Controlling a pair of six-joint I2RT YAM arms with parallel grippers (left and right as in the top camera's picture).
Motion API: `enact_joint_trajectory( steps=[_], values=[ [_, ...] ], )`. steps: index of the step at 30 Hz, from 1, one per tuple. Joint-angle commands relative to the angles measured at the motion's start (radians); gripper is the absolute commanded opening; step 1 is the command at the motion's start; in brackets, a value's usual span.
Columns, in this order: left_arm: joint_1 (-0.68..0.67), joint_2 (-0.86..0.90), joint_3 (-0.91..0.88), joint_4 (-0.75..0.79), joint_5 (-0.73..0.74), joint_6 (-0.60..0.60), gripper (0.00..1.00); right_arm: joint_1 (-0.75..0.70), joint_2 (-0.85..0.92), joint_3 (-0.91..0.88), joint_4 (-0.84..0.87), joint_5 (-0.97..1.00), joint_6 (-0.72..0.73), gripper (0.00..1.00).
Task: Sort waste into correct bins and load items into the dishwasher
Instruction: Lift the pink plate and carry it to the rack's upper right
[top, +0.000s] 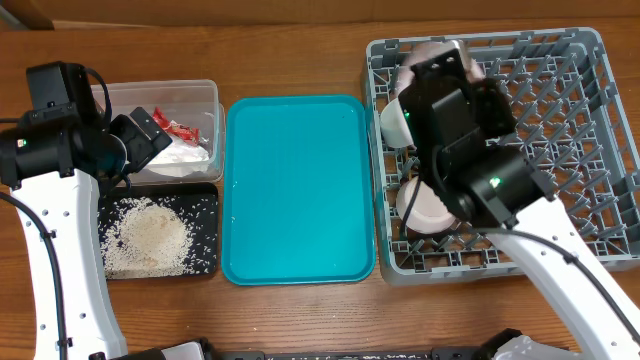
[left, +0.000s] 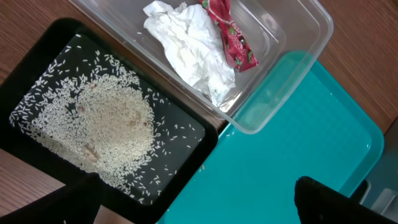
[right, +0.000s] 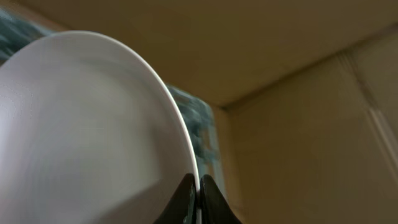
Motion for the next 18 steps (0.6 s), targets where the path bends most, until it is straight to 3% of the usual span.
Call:
enact_joint_trajectory(
  steps=[1, 5, 10, 18],
  values=[
    [0.002, 0.005, -0.002, 0.001, 0.003, -0.003, 1.00, -0.064, 0.005, -0.004, -0.048, 0.187, -0.075, 0.04],
    [0.002, 0.005, -0.002, 0.001, 0.003, -0.003, 1.00, -0.161, 0.022, -0.026, -0.060, 0.177, -0.075, 0.04],
    [0.001, 0.005, -0.002, 0.001, 0.003, -0.003, 1.00, -0.271, 0.081, -0.027, -0.053, 0.024, -0.054, 0.04],
    [0.001, 0.005, -0.002, 0.001, 0.003, -0.003, 1.00, -0.299, 0.224, -0.027, 0.010, -0.026, -0.015, 0.04]
  ],
)
